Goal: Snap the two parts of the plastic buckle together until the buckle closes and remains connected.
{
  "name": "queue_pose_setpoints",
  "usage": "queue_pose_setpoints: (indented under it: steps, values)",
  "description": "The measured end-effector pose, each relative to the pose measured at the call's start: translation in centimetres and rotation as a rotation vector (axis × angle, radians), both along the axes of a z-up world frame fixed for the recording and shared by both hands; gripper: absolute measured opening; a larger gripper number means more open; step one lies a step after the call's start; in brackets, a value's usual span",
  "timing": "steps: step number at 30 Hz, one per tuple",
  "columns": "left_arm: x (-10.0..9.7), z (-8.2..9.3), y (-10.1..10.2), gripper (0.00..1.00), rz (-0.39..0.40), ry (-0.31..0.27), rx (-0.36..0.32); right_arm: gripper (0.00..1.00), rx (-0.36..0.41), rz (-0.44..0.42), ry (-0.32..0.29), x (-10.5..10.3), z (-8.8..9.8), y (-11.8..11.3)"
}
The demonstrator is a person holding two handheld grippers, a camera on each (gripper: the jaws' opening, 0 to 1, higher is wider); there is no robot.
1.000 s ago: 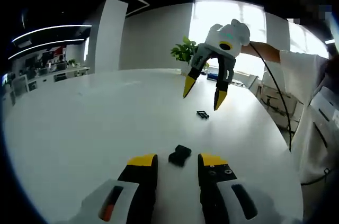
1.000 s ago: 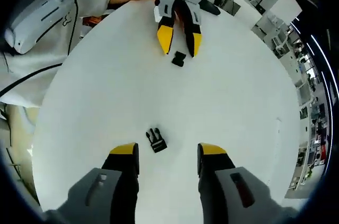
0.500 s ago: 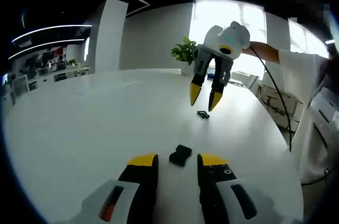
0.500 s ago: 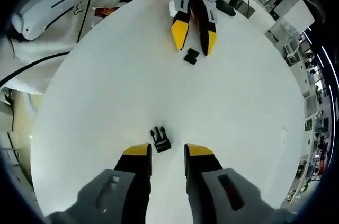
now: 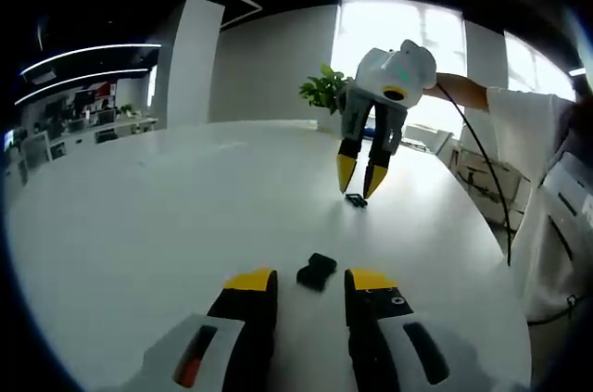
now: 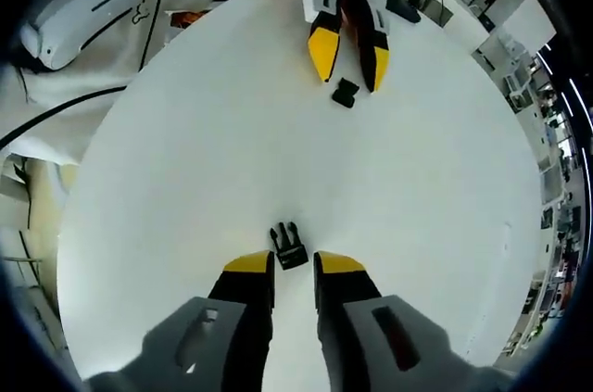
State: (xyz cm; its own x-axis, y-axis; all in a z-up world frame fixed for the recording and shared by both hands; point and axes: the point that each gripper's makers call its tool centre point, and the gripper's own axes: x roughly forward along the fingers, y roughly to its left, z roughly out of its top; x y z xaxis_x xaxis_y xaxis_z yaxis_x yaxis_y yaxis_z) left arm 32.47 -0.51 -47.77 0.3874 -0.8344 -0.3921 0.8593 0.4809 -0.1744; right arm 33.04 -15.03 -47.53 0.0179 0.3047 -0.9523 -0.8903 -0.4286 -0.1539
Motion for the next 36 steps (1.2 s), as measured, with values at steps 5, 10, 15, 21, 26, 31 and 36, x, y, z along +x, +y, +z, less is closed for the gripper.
queue_pose_setpoints:
  steps: [5, 10, 15, 21, 26, 31, 36]
  values:
    - [0.0, -0.02, 0.0, 0.28, 0.0, -0.001, 0.001, 0.12, -0.009, -0.009, 0.008, -0.19, -0.19, 0.01]
    - [0.0, -0.04, 0.01, 0.28, 0.001, 0.0, -0.001, 0.11, -0.017, -0.018, 0.012, -0.08, -0.33, -0.09]
    - [0.11, -0.03, 0.07, 0.28, 0.002, 0.002, -0.003, 0.11, -0.008, -0.057, 0.031, -0.16, -0.29, 0.06]
    - [0.14, -0.03, 0.09, 0.28, 0.003, 0.003, -0.005, 0.11, 0.009, -0.228, 0.096, -0.28, -0.27, 0.1]
    - [0.19, -0.02, 0.09, 0.28, 0.003, 0.002, -0.004, 0.11, 0.027, -0.3, 0.126, -0.55, -0.27, 0.2]
    - [0.15, -0.02, 0.05, 0.28, 0.004, 0.004, -0.007, 0.11, 0.037, -0.355, 0.13, -0.55, -0.27, 0.16]
    - [0.08, -0.03, 0.0, 0.28, 0.004, 0.002, -0.004, 0.11, 0.077, -0.428, 0.144, -0.54, -0.21, 0.19]
